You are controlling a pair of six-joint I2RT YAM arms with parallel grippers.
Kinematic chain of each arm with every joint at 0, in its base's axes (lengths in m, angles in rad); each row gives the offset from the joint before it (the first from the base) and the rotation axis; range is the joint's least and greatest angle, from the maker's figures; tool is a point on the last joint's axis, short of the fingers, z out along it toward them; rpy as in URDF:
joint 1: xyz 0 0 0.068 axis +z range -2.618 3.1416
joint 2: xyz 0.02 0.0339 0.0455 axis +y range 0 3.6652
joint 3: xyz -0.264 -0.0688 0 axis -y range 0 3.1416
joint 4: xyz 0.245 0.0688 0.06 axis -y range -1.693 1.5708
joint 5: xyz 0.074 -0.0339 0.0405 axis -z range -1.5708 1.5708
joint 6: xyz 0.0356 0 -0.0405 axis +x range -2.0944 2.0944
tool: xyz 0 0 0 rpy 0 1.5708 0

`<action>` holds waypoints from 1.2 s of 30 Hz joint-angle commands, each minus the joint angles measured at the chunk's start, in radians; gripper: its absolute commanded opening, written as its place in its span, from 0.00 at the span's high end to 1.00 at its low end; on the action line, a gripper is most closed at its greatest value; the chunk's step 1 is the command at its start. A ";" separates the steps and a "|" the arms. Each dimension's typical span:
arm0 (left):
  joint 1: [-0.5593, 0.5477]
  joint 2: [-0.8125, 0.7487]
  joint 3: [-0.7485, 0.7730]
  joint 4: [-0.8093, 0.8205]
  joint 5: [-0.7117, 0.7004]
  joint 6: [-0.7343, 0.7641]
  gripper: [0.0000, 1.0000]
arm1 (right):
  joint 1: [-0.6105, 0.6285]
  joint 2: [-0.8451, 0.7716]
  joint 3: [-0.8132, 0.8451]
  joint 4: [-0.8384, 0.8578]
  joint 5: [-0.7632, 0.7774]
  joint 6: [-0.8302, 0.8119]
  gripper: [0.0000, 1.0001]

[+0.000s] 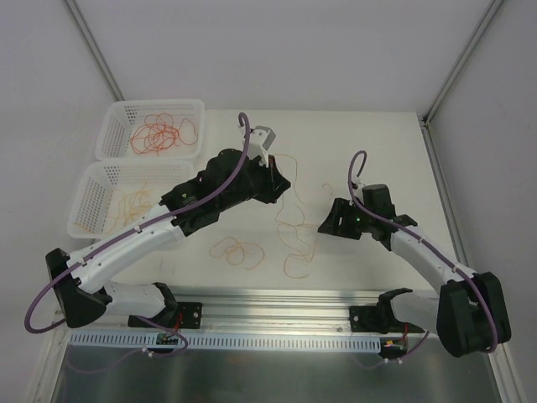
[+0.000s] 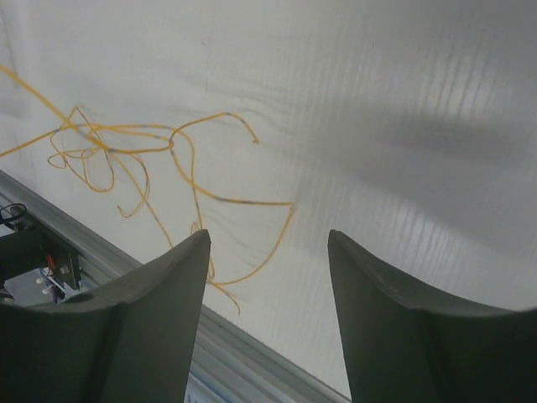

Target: Untangle the cables

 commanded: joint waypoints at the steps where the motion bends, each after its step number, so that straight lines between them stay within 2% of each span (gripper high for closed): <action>1: -0.006 -0.043 0.019 -0.009 -0.028 -0.029 1.00 | 0.015 0.081 -0.001 0.196 -0.057 -0.043 0.38; 6: -0.006 -0.055 0.016 -0.021 -0.047 -0.034 1.00 | 0.072 0.209 0.025 0.292 -0.094 -0.049 0.40; 8: -0.006 -0.061 0.016 -0.026 -0.056 -0.034 1.00 | 0.087 0.262 0.025 0.340 -0.108 -0.035 0.45; 11: 0.004 -0.072 0.017 -0.038 -0.073 -0.016 1.00 | 0.085 0.292 0.028 0.337 -0.099 -0.031 0.75; 12: 0.010 -0.084 0.017 -0.050 -0.079 -0.007 1.00 | 0.084 0.286 0.028 0.325 -0.068 -0.034 0.91; 13: 0.020 -0.094 0.017 -0.056 -0.082 -0.003 1.00 | 0.079 0.275 0.028 0.308 -0.053 -0.049 0.98; 14: 0.048 -0.104 0.016 -0.064 -0.080 0.001 1.00 | 0.067 0.263 0.034 0.247 -0.034 -0.061 0.99; 16: 0.091 -0.135 0.017 -0.102 -0.076 0.015 1.00 | 0.037 0.208 0.051 0.170 0.021 -0.090 0.99; 19: 0.214 -0.183 0.028 -0.168 -0.036 0.020 1.00 | -0.071 0.126 0.081 0.009 0.081 -0.110 0.99; 20: 0.250 -0.193 0.030 -0.183 -0.027 0.023 1.00 | -0.147 0.109 0.088 -0.066 0.085 -0.107 0.99; 22: 0.329 -0.219 0.046 -0.240 -0.028 0.040 1.00 | -0.223 0.051 0.121 -0.141 0.107 -0.092 0.99; 23: 0.350 -0.227 0.065 -0.259 -0.028 0.049 1.00 | -0.300 0.031 0.134 -0.206 0.104 -0.071 0.99; 26: 0.410 -0.239 0.089 -0.306 -0.031 0.084 1.00 | -0.426 -0.029 0.163 -0.269 0.038 -0.017 0.99; 31: 0.484 -0.233 0.164 -0.377 -0.037 0.133 1.00 | -0.517 -0.069 0.166 -0.284 -0.028 0.123 0.99; 35: 0.488 -0.226 0.238 -0.385 -0.013 0.162 1.00 | -0.527 -0.084 0.201 -0.301 -0.033 0.115 0.99; 36: 0.488 -0.224 0.252 -0.394 -0.021 0.179 1.00 | -0.530 -0.086 0.207 -0.315 0.014 0.111 0.99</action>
